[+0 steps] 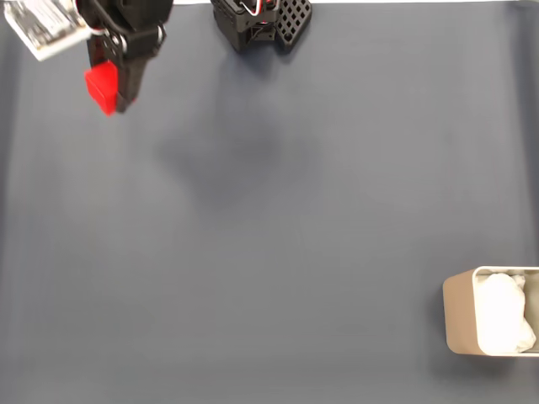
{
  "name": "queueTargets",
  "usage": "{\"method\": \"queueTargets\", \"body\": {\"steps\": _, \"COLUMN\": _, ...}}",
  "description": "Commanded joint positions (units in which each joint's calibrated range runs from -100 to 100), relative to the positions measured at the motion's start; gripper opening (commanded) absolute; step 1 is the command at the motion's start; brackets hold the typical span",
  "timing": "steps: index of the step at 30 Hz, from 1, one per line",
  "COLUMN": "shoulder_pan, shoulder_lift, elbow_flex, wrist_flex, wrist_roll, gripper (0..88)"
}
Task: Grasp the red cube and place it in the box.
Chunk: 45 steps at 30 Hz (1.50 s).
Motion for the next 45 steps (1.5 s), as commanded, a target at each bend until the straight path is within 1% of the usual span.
{"method": "queueTargets", "body": {"steps": 1, "shoulder_pan": -4.6, "shoulder_lift": 1.1, "elbow_flex": -5.2, "wrist_flex": -0.2, "wrist_roll": 0.2, "gripper": 10.2}}
{"method": "queueTargets", "body": {"steps": 10, "shoulder_pan": -17.5, "shoulder_lift": 7.3, "elbow_flex": -14.4, "wrist_flex": -0.2, "wrist_roll": 0.6, "gripper": 10.0}}
{"method": "queueTargets", "body": {"steps": 24, "shoulder_pan": -37.6, "shoulder_lift": 14.4, "elbow_flex": -23.8, "wrist_flex": -1.7, "wrist_roll": 1.5, "gripper": 9.7}}
{"method": "queueTargets", "body": {"steps": 33, "shoulder_pan": -46.7, "shoulder_lift": 21.9, "elbow_flex": -30.3, "wrist_flex": -4.5, "wrist_roll": 1.2, "gripper": 9.6}}
{"method": "queueTargets", "body": {"steps": 45, "shoulder_pan": -56.8, "shoulder_lift": 37.6, "elbow_flex": -46.9, "wrist_flex": -9.8, "wrist_roll": 0.8, "gripper": 9.5}}
